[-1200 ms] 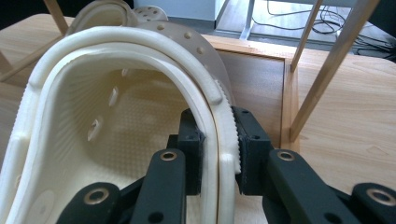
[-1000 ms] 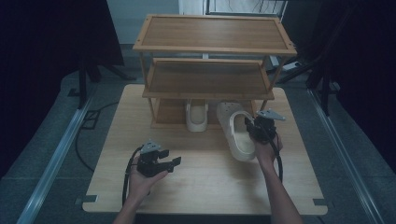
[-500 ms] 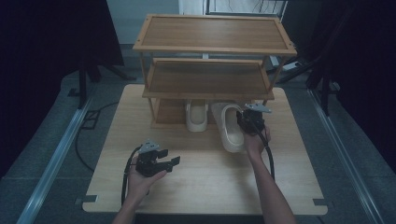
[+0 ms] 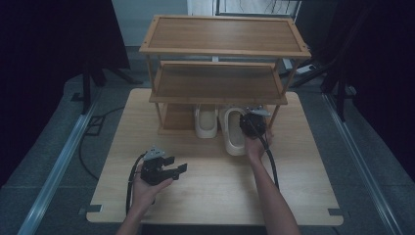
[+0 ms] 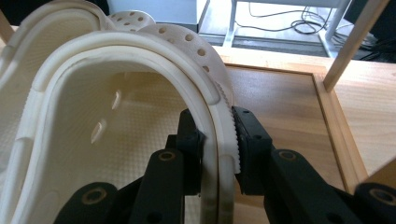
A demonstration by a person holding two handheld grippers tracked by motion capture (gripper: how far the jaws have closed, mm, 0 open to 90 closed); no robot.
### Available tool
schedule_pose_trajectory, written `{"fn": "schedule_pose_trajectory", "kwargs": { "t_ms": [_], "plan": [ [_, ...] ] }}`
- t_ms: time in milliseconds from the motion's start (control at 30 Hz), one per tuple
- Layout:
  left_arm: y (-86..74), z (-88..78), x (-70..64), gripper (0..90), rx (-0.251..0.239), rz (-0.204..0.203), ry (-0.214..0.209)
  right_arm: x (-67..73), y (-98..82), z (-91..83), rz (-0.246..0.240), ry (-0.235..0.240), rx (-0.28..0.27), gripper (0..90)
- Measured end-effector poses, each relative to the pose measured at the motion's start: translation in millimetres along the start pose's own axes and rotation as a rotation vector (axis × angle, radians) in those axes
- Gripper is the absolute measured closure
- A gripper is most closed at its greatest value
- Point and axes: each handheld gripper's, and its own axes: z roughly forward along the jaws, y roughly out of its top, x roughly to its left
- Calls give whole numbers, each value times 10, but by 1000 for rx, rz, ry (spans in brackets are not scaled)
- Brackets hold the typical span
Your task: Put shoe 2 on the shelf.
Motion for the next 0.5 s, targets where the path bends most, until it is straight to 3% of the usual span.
{"fn": "schedule_pose_trajectory", "kwargs": {
  "t_ms": [267,367,433,500],
  "plan": [
    [-1,0,-14,368,2,2,-7,37,-21,173,14,-36,-16,733],
    [-2,3,-17,368,0,2,-8,47,-75,239,19,-29,3,712],
    [-1,-1,-20,368,-1,2,-8,11,-91,248,45,4,-1,690],
    [1,-4,-22,368,-1,3,-8,-5,-91,240,41,28,4,640]
  ]
}}
